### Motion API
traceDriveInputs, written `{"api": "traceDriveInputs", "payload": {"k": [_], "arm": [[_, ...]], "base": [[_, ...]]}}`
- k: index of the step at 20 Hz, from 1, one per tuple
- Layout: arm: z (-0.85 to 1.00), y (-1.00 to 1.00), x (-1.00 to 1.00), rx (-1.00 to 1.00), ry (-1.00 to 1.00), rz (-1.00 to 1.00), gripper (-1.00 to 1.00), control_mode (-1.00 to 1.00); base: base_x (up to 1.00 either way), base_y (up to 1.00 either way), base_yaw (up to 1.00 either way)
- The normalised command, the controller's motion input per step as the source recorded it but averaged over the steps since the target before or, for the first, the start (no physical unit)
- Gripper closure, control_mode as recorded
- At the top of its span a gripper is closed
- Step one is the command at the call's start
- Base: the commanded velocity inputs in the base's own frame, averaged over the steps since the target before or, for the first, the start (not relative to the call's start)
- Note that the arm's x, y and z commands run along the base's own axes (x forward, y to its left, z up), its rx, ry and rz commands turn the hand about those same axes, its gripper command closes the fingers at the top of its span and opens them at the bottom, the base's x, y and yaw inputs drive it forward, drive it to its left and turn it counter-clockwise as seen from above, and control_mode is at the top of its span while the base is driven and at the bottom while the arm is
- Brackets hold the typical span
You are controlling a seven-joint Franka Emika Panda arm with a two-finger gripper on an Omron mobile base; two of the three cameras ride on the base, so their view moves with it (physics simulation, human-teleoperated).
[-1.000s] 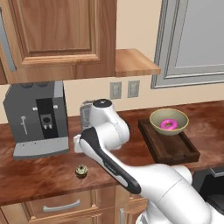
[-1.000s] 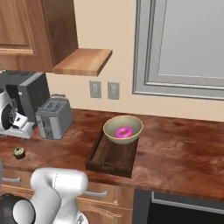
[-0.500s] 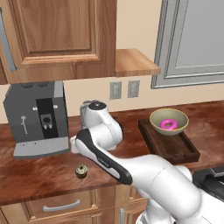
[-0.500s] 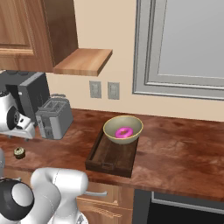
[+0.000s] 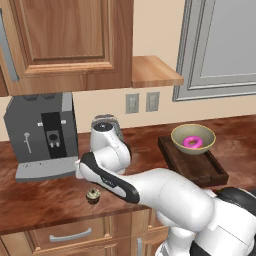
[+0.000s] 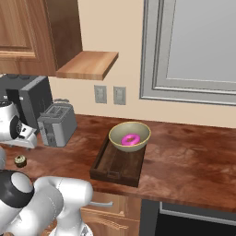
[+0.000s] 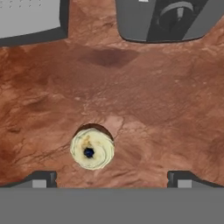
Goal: Place the bowl with donut and the cupcake onto the tray.
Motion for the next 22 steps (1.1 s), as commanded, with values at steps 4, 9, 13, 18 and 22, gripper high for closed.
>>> {"api": "traceDriveInputs", "payload": {"k": [4,9,13,18,22], "arm": [[-0.24,0.27,0.12,0.0,0.04,0.01,-1.0,-1.0],[-0.15,0.22,0.12,0.0,0.06,0.0,-1.0,-1.0],[-0.13,0.02,0.0,0.0,0.05,0.02,-1.0,-1.0],[-0.16,0.0,0.0,0.0,0.05,0.01,-1.0,-1.0],[-0.23,0.02,0.0,0.0,0.04,0.0,-1.0,-1.0]], "base": [[0.0,0.0,0.0],[0.0,0.0,0.0],[0.0,0.0,0.0],[0.0,0.0,0.0],[0.0,0.0,0.0]]}}
